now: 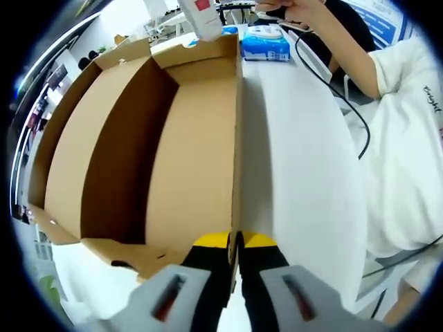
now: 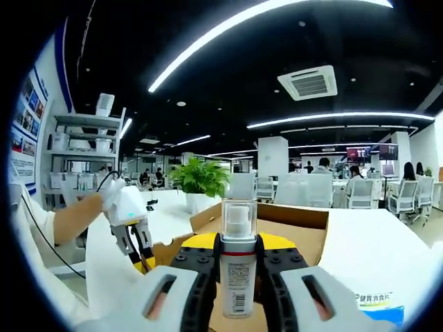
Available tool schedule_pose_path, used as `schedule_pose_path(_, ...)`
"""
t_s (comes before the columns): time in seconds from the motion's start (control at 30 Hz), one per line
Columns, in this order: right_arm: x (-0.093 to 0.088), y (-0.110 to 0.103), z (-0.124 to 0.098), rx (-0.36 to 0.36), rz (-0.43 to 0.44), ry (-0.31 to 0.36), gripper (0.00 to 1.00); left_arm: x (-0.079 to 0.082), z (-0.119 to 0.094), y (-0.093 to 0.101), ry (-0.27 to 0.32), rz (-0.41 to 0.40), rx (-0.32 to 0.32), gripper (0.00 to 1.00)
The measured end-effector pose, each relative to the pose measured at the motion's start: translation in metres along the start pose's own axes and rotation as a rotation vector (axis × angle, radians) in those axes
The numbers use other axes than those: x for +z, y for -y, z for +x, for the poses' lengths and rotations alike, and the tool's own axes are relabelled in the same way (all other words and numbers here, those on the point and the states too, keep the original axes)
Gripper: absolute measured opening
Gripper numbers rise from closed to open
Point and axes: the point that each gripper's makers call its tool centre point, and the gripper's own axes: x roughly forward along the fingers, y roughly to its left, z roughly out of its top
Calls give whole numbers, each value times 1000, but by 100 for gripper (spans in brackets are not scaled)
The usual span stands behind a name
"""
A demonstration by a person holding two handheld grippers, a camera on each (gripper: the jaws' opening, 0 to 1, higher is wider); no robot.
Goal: Operate the shoe box by opening the lid, removing the specified soft item, and placing it in the target area until the item is outside and the box remains undamaged.
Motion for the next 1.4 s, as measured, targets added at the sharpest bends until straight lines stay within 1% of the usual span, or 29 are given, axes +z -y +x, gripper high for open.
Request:
schedule_pose_path(0.07, 4, 6, -6, -27, -11, 9, 20, 0, 0, 0, 2, 1, 3, 3)
schedule_pose_path(0.2, 9, 19, -19, -55, -15, 35, 20, 1, 1, 1, 1, 0, 4, 3)
schedule_pose_path(0.23, 11, 20, -23, -49, -15, 57, 20, 1, 1, 1, 0, -1, 4, 3)
schedule_pose_path(0.3, 21, 19, -31, -12, 18, 136, 20, 2, 1, 2, 0, -1, 5, 3)
schedule_pose_path(0.33, 22, 23, -35, -25, 11, 142, 20, 2, 1, 3, 1, -1, 5, 3)
schedule_pose_path(0.47, 25, 39, -52, -96, -42, 140, 20, 2, 2, 3, 0, -5, 7, 3)
schedule_pose_path(0.5, 25, 40, -53, -98, -42, 137, 20, 2, 2, 3, -1, -7, 6, 3)
schedule_pose_path(0.63, 28, 59, -74, -163, -39, 151, 20, 2, 2, 2, -1, -9, 6, 3)
schedule_pose_path(0.77, 29, 72, -93, -211, -50, 153, 20, 1, 2, 0, 2, -2, 9, 3)
schedule_pose_path(0.97, 31, 91, -123, -293, -106, 155, 20, 2, 2, 3, 2, -3, 10, 3)
schedule_pose_path(1.1, 30, 95, -136, -307, -147, 137, 20, 2, 2, 2, 3, -3, 11, 3)
schedule_pose_path(1.23, 34, 90, -146, -310, -187, 162, 20, 2, 2, 1, 3, -3, 11, 3)
schedule_pose_path(1.3, 36, 90, -150, -316, -199, 152, 20, 2, 2, 1, 2, -5, 11, 3)
schedule_pose_path(1.4, 39, 90, -154, -316, -193, 153, 20, 1, 1, 1, 0, -6, 11, 3)
